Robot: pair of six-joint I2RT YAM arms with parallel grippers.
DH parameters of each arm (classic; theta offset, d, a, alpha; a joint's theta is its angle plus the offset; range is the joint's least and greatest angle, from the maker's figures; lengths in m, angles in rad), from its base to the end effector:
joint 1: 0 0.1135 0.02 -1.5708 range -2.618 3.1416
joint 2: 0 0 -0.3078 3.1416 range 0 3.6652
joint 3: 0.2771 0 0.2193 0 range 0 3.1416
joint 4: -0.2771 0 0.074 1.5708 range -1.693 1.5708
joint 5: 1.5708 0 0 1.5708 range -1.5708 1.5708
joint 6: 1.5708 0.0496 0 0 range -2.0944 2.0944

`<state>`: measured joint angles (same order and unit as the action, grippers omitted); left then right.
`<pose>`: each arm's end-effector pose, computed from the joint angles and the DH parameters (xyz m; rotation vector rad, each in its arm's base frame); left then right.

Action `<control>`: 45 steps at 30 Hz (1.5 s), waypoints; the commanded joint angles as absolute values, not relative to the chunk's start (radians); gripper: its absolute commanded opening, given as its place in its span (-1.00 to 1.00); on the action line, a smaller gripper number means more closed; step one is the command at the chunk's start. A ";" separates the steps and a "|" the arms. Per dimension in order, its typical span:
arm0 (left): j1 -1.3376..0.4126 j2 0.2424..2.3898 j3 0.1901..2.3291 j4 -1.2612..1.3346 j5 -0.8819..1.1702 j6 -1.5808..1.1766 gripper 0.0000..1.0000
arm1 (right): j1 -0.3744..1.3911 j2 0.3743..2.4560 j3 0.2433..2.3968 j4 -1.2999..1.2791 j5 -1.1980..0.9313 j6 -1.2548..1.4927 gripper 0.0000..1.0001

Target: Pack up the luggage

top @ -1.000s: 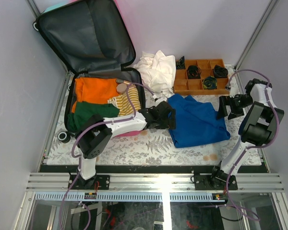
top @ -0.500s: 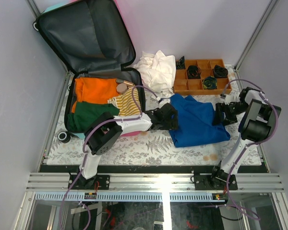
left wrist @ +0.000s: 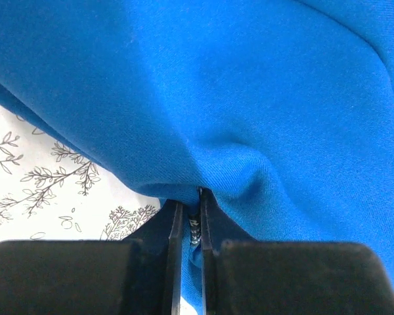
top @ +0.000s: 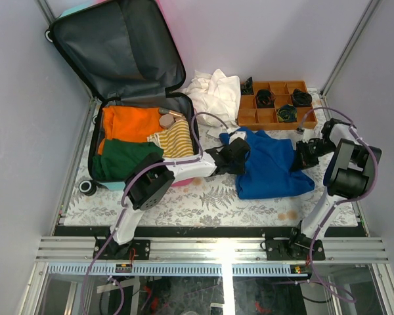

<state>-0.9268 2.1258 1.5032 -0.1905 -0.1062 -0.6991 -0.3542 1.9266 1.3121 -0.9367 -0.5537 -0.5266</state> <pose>0.2884 -0.3753 0.2112 0.2292 2.4654 -0.6253 0.3246 -0.0922 0.2133 -0.2490 2.7916 0.7087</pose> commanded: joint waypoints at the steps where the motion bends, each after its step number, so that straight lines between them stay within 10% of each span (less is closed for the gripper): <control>1: -0.970 2.108 1.633 -0.179 -0.131 -0.539 -1.00 | -0.331 1.808 1.333 -1.001 -0.620 -0.483 -1.00; 14: -0.912 1.860 1.740 -0.233 -0.107 -0.246 -1.00 | -0.301 1.622 1.630 -1.094 -0.747 -0.303 -0.99; 23: -0.770 1.657 1.632 -0.328 -0.111 -0.257 -1.00 | 0.053 1.769 2.052 -1.015 -0.594 -0.174 -1.00; 45: 0.074 1.382 1.289 -0.447 0.081 -0.030 -1.00 | 0.704 2.191 2.226 -0.557 -0.552 0.139 -1.00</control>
<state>-0.0013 1.3872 1.3128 -0.5541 0.0639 -0.1150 0.6590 2.1517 2.1639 -0.6930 -0.5323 0.0677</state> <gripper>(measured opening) 0.051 0.114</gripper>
